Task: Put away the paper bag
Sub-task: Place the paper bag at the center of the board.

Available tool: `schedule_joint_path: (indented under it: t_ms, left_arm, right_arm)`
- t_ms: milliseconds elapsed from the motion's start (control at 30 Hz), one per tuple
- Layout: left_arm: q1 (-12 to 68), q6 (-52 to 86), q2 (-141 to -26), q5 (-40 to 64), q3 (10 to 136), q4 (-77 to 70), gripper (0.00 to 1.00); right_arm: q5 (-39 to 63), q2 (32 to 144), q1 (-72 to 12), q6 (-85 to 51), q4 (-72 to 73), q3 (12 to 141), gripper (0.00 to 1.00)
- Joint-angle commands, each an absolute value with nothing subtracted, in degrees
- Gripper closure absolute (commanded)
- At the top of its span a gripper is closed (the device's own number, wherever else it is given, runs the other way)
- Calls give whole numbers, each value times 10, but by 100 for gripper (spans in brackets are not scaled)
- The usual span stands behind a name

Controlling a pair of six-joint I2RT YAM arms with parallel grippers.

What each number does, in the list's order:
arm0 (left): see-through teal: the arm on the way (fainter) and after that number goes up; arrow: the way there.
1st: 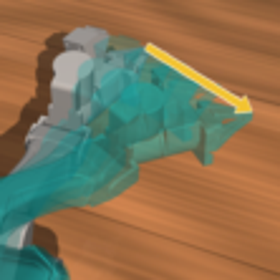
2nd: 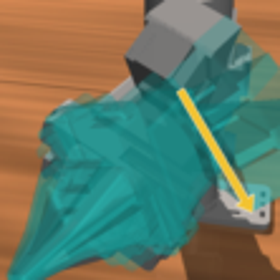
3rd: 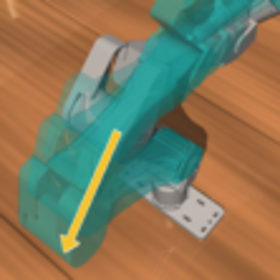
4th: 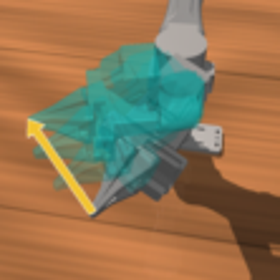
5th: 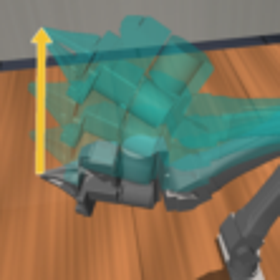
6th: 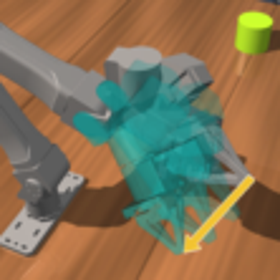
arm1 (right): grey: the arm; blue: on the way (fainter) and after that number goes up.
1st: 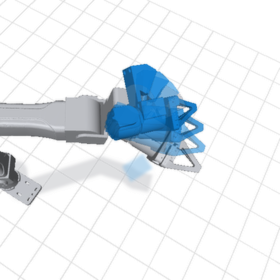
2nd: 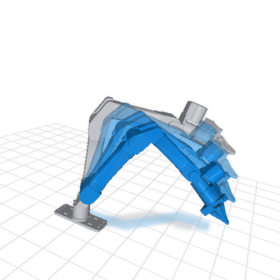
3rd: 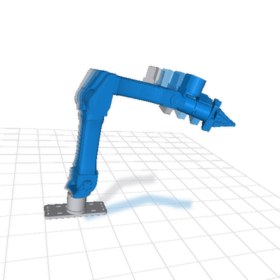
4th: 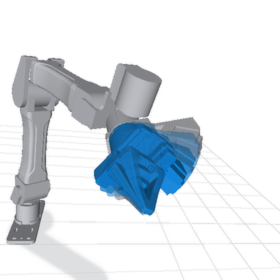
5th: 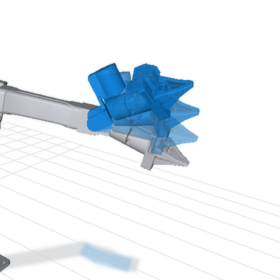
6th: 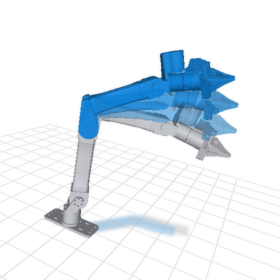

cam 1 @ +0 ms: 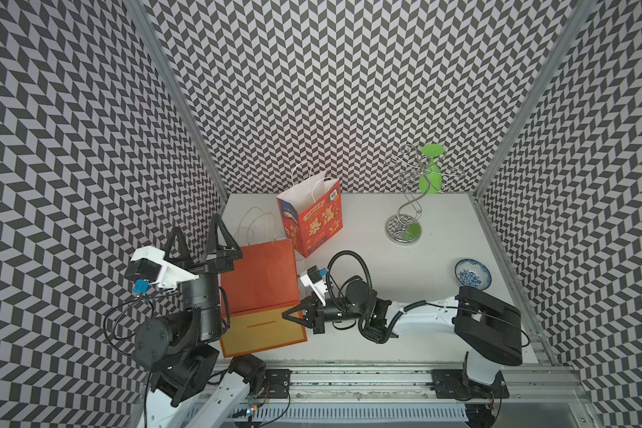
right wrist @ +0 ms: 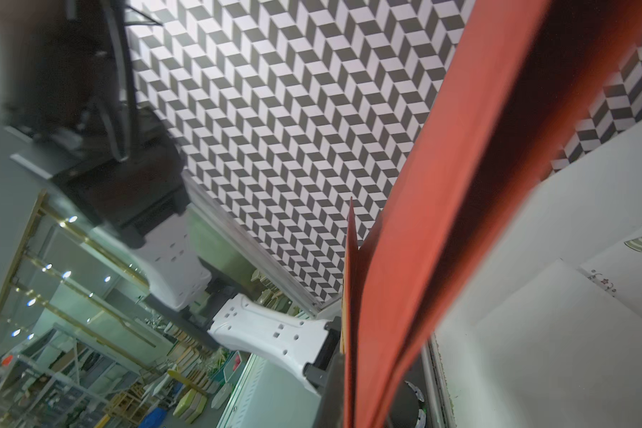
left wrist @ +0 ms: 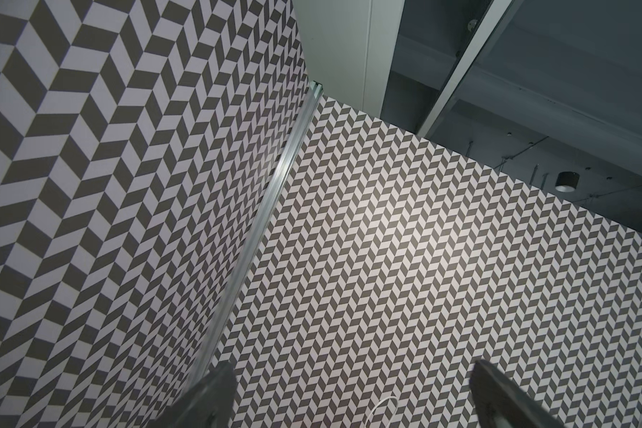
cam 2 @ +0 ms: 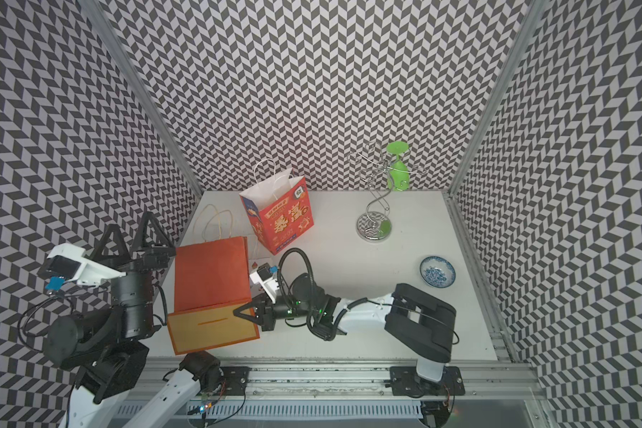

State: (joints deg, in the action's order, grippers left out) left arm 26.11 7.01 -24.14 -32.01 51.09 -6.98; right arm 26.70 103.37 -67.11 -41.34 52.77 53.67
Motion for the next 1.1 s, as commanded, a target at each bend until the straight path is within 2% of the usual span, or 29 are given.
schedule_joint_path:
  t_ms: [0,333,600,767,1067]
  left_arm:
    - [261,95,-244,-325,513,-40,0]
    - [260,128,-258,-325,502,-29,0]
    - [261,132,-258,-315,494,-6,5]
    - [260,139,-252,-315,491,11,10]
    - [261,171,-232,-320,467,38,10]
  right_arm:
    - [203,1064,-670,-469,567,558,100]
    - [197,1158,-676,-521,539,597,100]
    - [225,1219,-674,-552,539,621,100]
    - [192,1240,-675,-545,488,632,93]
    - [105,1251,-676,-567,417,635,91]
